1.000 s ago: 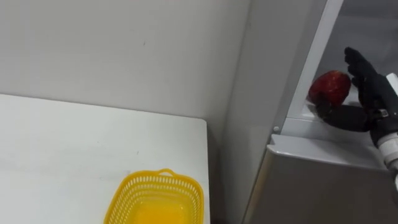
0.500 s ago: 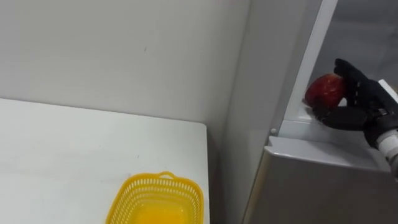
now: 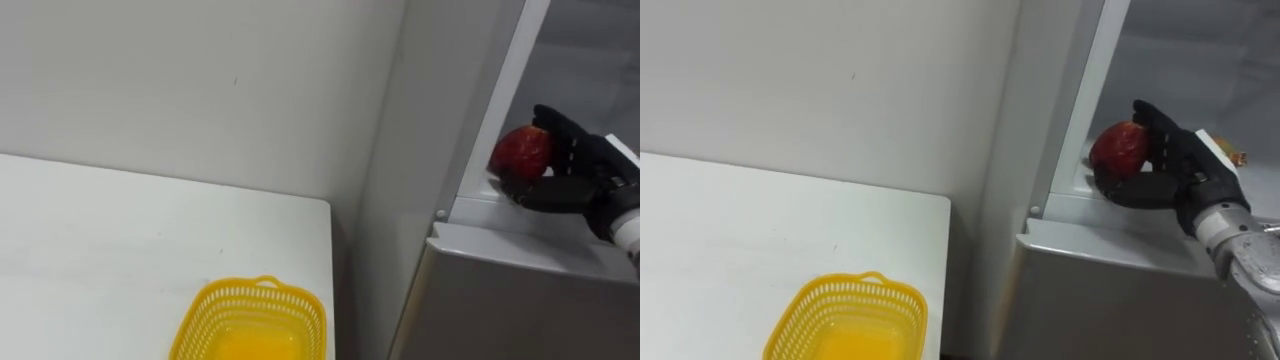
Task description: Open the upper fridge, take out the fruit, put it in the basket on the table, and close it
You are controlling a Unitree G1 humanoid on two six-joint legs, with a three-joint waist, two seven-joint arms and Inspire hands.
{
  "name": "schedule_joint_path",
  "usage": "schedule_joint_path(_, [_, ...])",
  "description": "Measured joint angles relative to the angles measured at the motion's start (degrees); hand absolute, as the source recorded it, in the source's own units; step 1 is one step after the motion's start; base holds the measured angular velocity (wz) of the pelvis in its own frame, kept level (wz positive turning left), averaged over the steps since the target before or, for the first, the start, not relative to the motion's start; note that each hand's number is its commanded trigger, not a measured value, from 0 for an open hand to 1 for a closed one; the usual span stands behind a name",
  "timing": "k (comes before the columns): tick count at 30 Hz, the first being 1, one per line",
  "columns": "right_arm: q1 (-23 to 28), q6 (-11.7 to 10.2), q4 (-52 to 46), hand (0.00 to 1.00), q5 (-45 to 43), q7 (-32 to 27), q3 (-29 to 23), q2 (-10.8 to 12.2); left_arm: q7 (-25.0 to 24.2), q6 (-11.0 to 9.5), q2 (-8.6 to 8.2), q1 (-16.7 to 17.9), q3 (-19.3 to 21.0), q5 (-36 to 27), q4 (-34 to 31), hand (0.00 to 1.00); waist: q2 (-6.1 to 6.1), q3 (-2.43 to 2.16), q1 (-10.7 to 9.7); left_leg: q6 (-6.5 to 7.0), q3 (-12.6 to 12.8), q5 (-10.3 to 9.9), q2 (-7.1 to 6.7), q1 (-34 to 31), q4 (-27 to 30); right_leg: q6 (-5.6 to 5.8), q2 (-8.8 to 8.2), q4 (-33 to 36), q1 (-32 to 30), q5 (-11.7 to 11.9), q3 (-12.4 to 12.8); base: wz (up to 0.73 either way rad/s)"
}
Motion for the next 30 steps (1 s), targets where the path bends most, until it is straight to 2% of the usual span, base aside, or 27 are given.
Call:
schedule_joint_path(1, [0.0,0.0,0.1,0.34,0.2,0.1,0.0,0.0,0.0,0.0,0.03,0.0,0.0,0.0,0.0,0.0,-0.05,0.04,0.0,0.0,0.0,0.0,0.0,0.0,0.0,0.0,0.0,0.0,0.0,0.0,0.0,0.0])
schedule_joint_path(2, [0.0,-0.1,0.3,1.0,0.5,0.4,0.0,-0.2,0.0,0.0,0.13,0.0,-0.1,0.0,0.0,0.0,-0.19,0.13,0.0,0.0,0.0,0.0,0.0,0.0,0.0,0.0,0.01,0.0,0.0,0.0,0.0,0.0])
schedule_joint_path(8, [-0.3,-0.4,1.5,1.0,2.7,1.6,-0.1,-0.5,-0.8,0.0,0.67,-0.2,-0.1,0.0,0.0,0.0,-0.38,0.29,-0.1,0.0,0.0,0.0,0.0,-0.1,0.1,0.0,0.02,0.0,0.0,0.0,0.0,0.0])
schedule_joint_path(16, [-3.1,-0.4,4.3,1.0,5.4,2.1,-0.6,-0.6,-1.3,0.0,0.81,-0.2,-0.3,0.1,0.0,0.0,0.05,0.57,-0.3,-0.02,0.0,0.0,0.05,-0.4,0.1,0.0,0.07,0.0,-0.4,0.0,0.0,0.0])
schedule_joint_path(23, [-3.6,-0.5,4.2,1.0,5.4,3.2,-0.5,-0.7,-2.1,0.0,0.82,-1.7,-0.2,0.1,-0.1,0.0,-0.07,0.46,0.1,-0.06,0.0,0.0,0.09,-0.4,0.2,-0.04,0.1,0.0,-0.8,0.0,0.0,0.0])
schedule_joint_path(28, [-3.6,-0.3,4.1,1.0,5.3,3.2,-0.4,-0.7,-2.1,-0.1,0.82,-1.9,-0.2,0.1,-0.4,0.0,0.0,0.11,0.1,-0.06,0.0,0.0,0.1,-0.5,0.2,-0.04,0.11,0.0,-0.9,0.0,0.0,0.0])
schedule_joint_path(30, [-3.6,-0.3,4.1,1.0,5.3,3.2,-0.1,-0.7,-1.8,-0.1,0.81,-1.7,-0.2,0.0,-0.4,0.0,0.3,-0.2,0.0,-0.06,0.0,0.0,0.09,-0.3,0.2,-0.05,0.1,0.0,-0.8,0.0,0.1,0.0])
